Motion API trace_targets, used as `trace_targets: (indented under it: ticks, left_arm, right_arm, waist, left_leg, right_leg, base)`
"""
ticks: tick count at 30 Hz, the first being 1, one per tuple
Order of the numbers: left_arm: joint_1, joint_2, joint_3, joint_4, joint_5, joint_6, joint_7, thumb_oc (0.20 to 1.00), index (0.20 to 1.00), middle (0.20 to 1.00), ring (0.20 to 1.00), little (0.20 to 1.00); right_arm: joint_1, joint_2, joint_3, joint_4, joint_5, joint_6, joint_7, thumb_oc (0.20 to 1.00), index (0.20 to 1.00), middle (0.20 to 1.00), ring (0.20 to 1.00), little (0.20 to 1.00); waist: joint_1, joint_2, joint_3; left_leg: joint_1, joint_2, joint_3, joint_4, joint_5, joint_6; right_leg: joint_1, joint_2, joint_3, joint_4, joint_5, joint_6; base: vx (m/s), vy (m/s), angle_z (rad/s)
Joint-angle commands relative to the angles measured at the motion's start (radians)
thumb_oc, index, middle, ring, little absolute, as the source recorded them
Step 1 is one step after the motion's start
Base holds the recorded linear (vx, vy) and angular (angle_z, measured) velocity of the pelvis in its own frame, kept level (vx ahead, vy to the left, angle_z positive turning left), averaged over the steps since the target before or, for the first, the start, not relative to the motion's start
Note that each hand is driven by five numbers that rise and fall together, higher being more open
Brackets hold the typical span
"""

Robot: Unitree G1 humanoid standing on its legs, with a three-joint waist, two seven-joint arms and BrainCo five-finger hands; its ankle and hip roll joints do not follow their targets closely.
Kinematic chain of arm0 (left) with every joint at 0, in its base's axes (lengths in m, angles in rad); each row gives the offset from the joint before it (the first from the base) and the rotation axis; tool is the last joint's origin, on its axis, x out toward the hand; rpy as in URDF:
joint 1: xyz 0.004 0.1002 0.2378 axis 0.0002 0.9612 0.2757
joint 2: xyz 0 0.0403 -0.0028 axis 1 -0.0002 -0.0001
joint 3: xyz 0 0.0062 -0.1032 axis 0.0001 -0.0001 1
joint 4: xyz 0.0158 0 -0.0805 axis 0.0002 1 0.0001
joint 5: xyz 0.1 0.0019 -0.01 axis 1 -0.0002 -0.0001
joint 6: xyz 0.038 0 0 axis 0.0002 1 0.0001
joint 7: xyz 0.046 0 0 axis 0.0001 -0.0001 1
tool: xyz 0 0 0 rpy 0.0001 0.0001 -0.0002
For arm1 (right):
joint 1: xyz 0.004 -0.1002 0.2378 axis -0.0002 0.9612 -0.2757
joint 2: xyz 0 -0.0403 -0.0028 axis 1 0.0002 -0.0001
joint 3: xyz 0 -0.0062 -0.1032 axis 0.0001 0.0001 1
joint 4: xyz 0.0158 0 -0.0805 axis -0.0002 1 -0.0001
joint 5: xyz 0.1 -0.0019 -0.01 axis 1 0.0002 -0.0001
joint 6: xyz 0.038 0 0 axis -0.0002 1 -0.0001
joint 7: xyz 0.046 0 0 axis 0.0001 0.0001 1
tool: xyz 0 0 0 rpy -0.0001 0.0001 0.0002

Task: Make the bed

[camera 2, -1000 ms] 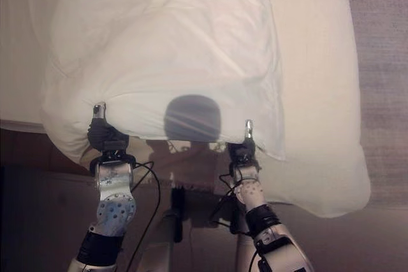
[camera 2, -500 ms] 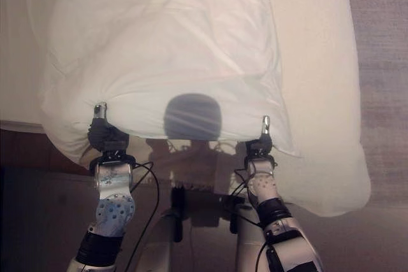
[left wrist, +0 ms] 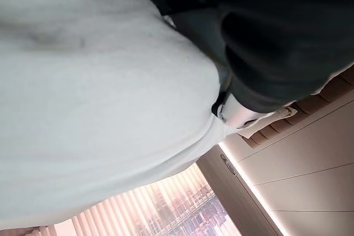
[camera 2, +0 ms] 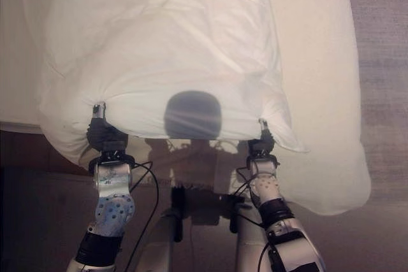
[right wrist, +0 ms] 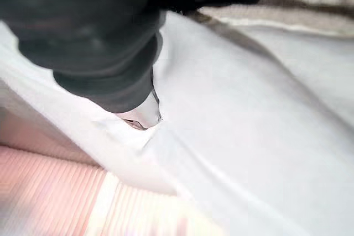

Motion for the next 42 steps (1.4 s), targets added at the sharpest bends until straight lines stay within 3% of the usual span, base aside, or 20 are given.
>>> trace_targets:
  ticks: [1,6,8,10,18,26,31,34,42]
  left_arm:
    - [0.012,0.024,0.135,-0.144,0.15,-0.131,-0.021,0.2,0.2,0.2,0.2,0.2]
    - [0.035,0.003,0.208,-0.088,0.135,-0.164,0.022,0.2,0.2,0.2,0.2,0.2]
    - [0.045,-0.007,0.238,-0.068,0.121,-0.175,0.032,0.426,0.426,0.426,0.426,0.426]
    - [0.063,-0.014,0.263,-0.049,0.104,-0.176,0.045,1.0,1.0,1.0,1.0,1.0]
    - [0.096,-0.037,0.267,-0.052,0.056,-0.172,0.029,1.0,1.0,1.0,1.0,1.0]
    - [0.104,-0.037,0.253,-0.001,-0.102,-0.145,-0.121,1.0,1.0,1.0,1.0,1.0]
    - [0.033,-0.027,0.271,0.12,-0.21,-0.158,-0.204,1.0,1.0,1.0,1.0,1.0]
    - [0.023,-0.022,0.278,0.138,-0.219,-0.16,-0.209,1.0,1.0,1.0,1.0,1.0]
    - [-0.067,0.002,0.341,0.411,-0.308,-0.184,-0.199,1.0,1.0,1.0,1.0,1.0]
  right_arm:
    - [0.04,-0.018,-0.103,-0.111,0.012,-0.134,0.061,0.2,0.2,0.2,0.2,0.2]
    - [0.083,0.002,-0.148,-0.234,-0.001,-0.213,0.067,0.2,0.2,0.2,0.2,0.2]
    - [0.089,0.008,-0.16,-0.286,-0.009,-0.237,0.073,0.2,0.2,0.2,0.2,0.2]
    - [0.105,0.017,-0.162,-0.376,-0.023,-0.263,0.082,0.2,0.2,0.2,0.2,0.2]
    - [0.163,0.043,-0.111,-0.589,-0.067,-0.274,0.114,0.2,0.2,0.2,0.2,0.2]
    - [0.227,0.032,0.0,-0.777,-0.118,-0.226,0.164,0.2,0.2,0.2,0.2,0.2]
    - [0.245,0.016,0.039,-0.834,-0.109,-0.203,0.193,0.2,0.2,0.2,0.2,0.2]
    - [0.245,0.017,0.04,-0.836,-0.104,-0.205,0.196,0.2,0.2,0.2,0.2,0.2]
    - [0.269,0.001,0.056,-0.833,-0.07,-0.214,0.212,0.2,0.2,0.2,0.2,0.2]
  waist:
    - [-0.009,0.051,-0.113]
    - [-0.015,0.055,-0.128]
    - [-0.017,0.055,-0.131]
    - [-0.017,0.054,-0.134]
    - [-0.026,0.045,-0.134]
    - [-0.043,0.029,-0.132]
    - [-0.06,0.01,-0.141]
    - [-0.061,0.006,-0.143]
    - [-0.084,-0.011,-0.151]
  left_leg:
    - [-0.057,-0.066,0.019,-0.017,0.033,0.086]
    - [-0.058,-0.063,0.015,-0.027,0.038,0.083]
    - [-0.056,-0.065,0.012,-0.035,0.042,0.079]
    - [-0.05,-0.064,0.01,-0.051,0.051,0.076]
    - [-0.039,-0.06,0.007,-0.077,0.068,0.072]
    - [-0.029,-0.054,0.017,-0.072,0.064,0.074]
    - [-0.031,-0.049,0.031,-0.061,0.057,0.069]
    - [-0.031,-0.047,0.032,-0.057,0.055,0.069]
    - [-0.035,-0.036,0.047,-0.044,0.048,0.063]
  right_leg:
    - [0.03,0.039,0.008,-0.125,0.131,0.033]
    - [0.029,0.04,0.003,-0.129,0.128,0.033]
    - [0.031,0.042,0.0,-0.13,0.129,0.033]
    - [0.034,0.042,-0.002,-0.139,0.133,0.033]
    - [0.05,0.049,-0.004,-0.166,0.142,0.03]
    - [0.055,0.055,0.016,-0.167,0.148,0.028]
    - [0.048,0.06,0.03,-0.16,0.15,0.028]
    - [0.048,0.06,0.031,-0.159,0.15,0.029]
    - [0.044,0.065,0.044,-0.156,0.151,0.029]
  base:
    - [0.0,0.0,0.0]
    - [0.0,0.0,0.0]
    - [0.0,0.0,0.0]
    - [0.0,0.0,0.0]
    - [-0.02,-0.016,0.02]
    - [0.0,0.0,0.0]
    - [0.0,0.003,-0.01]
    - [0.0,0.001,-0.02]
    - [0.0,-0.001,-0.07]
